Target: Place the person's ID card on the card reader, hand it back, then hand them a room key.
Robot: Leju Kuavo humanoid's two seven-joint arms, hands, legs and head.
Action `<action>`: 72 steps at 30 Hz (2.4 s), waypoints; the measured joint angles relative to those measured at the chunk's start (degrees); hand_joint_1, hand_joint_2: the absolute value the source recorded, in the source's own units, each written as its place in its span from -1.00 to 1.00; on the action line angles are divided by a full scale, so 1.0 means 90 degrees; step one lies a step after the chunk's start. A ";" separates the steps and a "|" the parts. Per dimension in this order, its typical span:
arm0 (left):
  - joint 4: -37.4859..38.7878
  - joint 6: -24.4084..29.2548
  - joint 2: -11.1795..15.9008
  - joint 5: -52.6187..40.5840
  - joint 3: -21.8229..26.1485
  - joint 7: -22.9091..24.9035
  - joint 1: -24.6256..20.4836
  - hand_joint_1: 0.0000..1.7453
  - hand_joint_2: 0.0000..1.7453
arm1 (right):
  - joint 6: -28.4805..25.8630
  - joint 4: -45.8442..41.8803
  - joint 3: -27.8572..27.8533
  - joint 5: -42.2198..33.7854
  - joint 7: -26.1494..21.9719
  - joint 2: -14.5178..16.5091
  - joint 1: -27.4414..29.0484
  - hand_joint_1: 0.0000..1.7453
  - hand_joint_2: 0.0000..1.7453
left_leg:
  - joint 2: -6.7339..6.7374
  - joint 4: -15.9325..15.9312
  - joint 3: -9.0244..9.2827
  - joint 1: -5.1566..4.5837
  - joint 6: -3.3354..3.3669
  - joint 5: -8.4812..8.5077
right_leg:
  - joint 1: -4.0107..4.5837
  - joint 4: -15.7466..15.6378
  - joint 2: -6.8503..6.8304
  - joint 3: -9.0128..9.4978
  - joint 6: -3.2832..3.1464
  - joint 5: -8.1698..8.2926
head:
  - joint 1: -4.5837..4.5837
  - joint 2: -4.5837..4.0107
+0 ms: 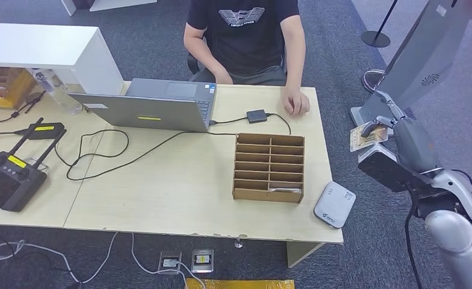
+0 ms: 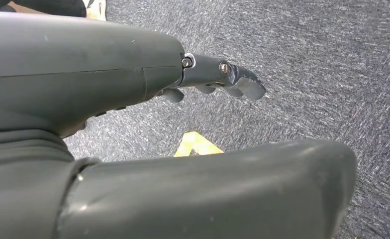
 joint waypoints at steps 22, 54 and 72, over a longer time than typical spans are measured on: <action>0.0000 -0.0343 0.0056 -0.0342 0.0000 -0.0056 -0.0037 -1.00 -1.00 | -0.0171 0.2102 0.0392 0.1845 -0.0689 0.1366 -0.1432 1.00 1.00 | -0.0004 -0.0001 -0.0009 0.0003 -0.0005 0.0005 | 0.0002 0.0005 -0.0006 -0.0003 -0.0001 -0.0001 | 0.0001 0.0000; 0.0000 -0.0277 0.0004 -0.0421 0.0000 0.0024 -0.0043 -1.00 -1.00 | -0.0312 0.3731 0.0583 0.2471 -0.0797 0.2433 -0.1917 -1.00 -1.00 | -0.0001 0.0000 -0.0006 0.0003 -0.0006 0.0005 | 0.0003 0.0004 0.0004 -0.0008 -0.0001 0.0000 | 0.0001 0.0000; -0.0002 -0.0077 -0.0166 -0.0251 0.0000 0.0061 -0.0007 -1.00 -1.00 | 0.0881 0.1445 0.0367 0.2003 -0.0257 0.1885 -0.1199 -1.00 -1.00 | 0.0012 0.0001 0.0003 0.0002 -0.0006 0.0004 | 0.0001 0.0001 0.0015 -0.0009 -0.0002 0.0002 | 0.0001 0.0000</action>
